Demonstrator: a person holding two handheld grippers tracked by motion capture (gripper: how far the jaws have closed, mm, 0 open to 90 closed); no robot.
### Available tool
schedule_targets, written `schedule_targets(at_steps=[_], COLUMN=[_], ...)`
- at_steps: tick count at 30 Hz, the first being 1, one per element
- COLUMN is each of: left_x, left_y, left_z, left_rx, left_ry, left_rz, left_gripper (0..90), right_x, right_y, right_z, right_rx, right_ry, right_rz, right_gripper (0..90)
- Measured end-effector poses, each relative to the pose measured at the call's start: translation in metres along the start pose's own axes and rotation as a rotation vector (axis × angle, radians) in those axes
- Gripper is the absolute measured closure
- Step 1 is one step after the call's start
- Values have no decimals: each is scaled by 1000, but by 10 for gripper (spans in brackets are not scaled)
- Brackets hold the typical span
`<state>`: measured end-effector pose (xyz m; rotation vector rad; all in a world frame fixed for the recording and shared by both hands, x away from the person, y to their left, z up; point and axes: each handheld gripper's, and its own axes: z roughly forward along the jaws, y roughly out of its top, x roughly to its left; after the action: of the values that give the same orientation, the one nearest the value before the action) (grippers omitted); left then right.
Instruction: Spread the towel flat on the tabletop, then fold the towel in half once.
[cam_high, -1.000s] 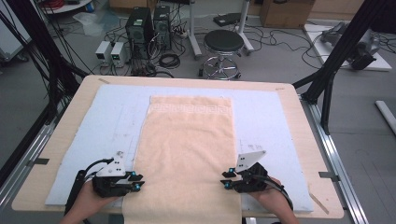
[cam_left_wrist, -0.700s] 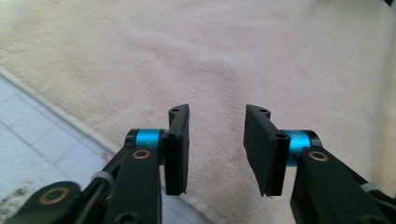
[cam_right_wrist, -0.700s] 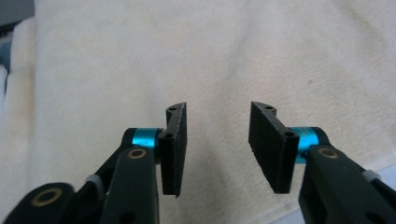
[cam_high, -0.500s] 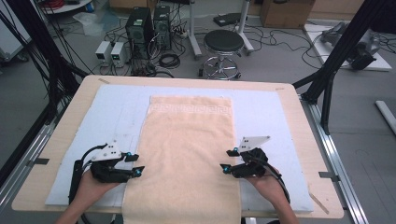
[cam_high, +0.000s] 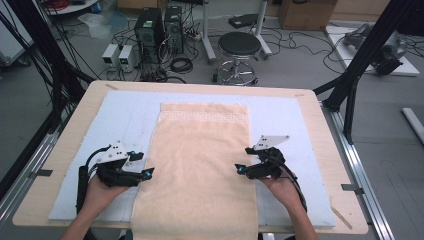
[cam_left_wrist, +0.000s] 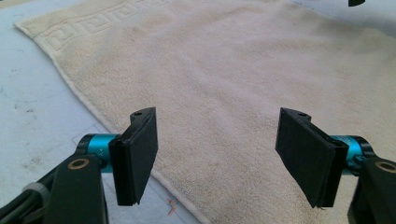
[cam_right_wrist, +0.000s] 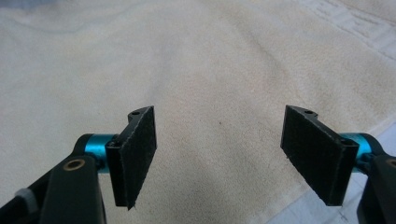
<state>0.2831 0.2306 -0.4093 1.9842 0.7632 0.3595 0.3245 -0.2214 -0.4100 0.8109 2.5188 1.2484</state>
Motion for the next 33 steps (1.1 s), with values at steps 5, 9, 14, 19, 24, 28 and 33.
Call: schedule_targets(at_steps=[5,9,14,19,24,28,33], left_x=[-4,-6,-5,-2,2,11,24], left_y=[-1,0,0,-1,1,8,27], left_z=[1,0,0,2,4,7,15], left_rx=[7,-1,2,11,9,29,28], left_ry=[-5,-9,-11,-11,-3,1,17], left_rz=[21,28,33,34,23,20,31], left_gripper=[295,293,290,289,293,302,305], right_x=[2,5,8,7,4,-5,-23], right_y=[1,1,2,1,1,4,20], right_z=[0,3,2,1,-1,-8,-9], right_rx=[2,14,18,11,2,4,9], right_ry=[-8,-12,-8,-16,-22,-32,-40], right_rz=[-12,-27,-35,-34,-31,-22,-7], right_gripper=[239,237,232,229,229,230,231])
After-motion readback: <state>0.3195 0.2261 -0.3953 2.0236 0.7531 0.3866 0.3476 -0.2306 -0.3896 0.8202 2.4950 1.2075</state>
